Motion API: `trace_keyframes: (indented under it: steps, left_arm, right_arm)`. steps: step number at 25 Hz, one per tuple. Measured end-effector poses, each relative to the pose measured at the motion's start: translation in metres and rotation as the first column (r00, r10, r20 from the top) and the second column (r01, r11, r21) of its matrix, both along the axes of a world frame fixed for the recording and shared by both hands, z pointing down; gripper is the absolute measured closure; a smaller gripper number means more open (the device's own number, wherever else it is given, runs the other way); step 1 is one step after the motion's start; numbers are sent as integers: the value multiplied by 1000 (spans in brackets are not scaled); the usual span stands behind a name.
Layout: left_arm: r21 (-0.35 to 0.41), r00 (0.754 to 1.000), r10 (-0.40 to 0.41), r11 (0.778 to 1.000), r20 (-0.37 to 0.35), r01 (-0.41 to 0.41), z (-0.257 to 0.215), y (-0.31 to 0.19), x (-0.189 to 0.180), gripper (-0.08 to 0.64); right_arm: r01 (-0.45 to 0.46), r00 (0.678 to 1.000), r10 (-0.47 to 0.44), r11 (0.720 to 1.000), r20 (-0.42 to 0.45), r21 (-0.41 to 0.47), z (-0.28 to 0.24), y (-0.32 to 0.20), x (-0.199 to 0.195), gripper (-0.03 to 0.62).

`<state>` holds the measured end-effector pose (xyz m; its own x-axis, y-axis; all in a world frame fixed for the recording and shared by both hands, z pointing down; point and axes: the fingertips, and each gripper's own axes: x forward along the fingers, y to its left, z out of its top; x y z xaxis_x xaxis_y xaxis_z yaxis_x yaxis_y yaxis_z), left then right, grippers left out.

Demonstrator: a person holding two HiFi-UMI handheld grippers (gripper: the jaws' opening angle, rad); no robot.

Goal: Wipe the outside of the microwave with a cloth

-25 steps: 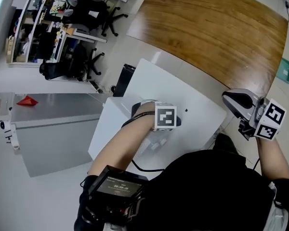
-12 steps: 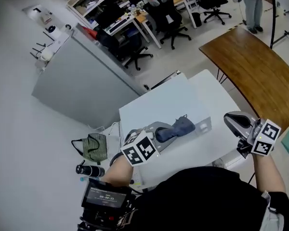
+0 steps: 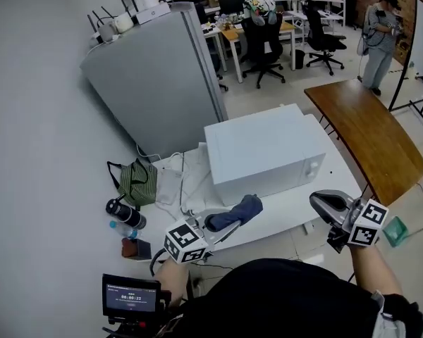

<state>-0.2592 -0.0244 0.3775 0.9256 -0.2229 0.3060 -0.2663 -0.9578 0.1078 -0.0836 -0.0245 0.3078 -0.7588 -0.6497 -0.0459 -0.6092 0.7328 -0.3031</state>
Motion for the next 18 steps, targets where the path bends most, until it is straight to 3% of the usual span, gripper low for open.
trace_keyframes:
  steps: [4, 7, 11, 13, 18]
  left_arm:
    - [-37, 989, -116, 993, -95, 113, 1, 37, -14, 503]
    - [-83, 957, -202, 979, -207, 189, 1, 64, -5, 503]
    - [-157, 897, -322, 945, -301, 287, 8, 106, 37, 503]
    - [-168, 883, -343, 938, -320, 303, 15, 127, 65, 503]
    - [-187, 851, -376, 926, -367, 329, 6, 164, 118, 503]
  right_arm:
    - [12, 1000, -12, 999, 3, 33, -16, 26, 10, 588]
    - [56, 998, -56, 996, -3, 64, -17, 51, 26, 588]
    - [103, 991, -95, 991, -90, 87, 4, 101, 71, 588]
    - [119, 987, -108, 989, -121, 83, 20, 126, 97, 588]
    - [125, 991, -127, 991, -48, -42, 65, 158, 144, 588]
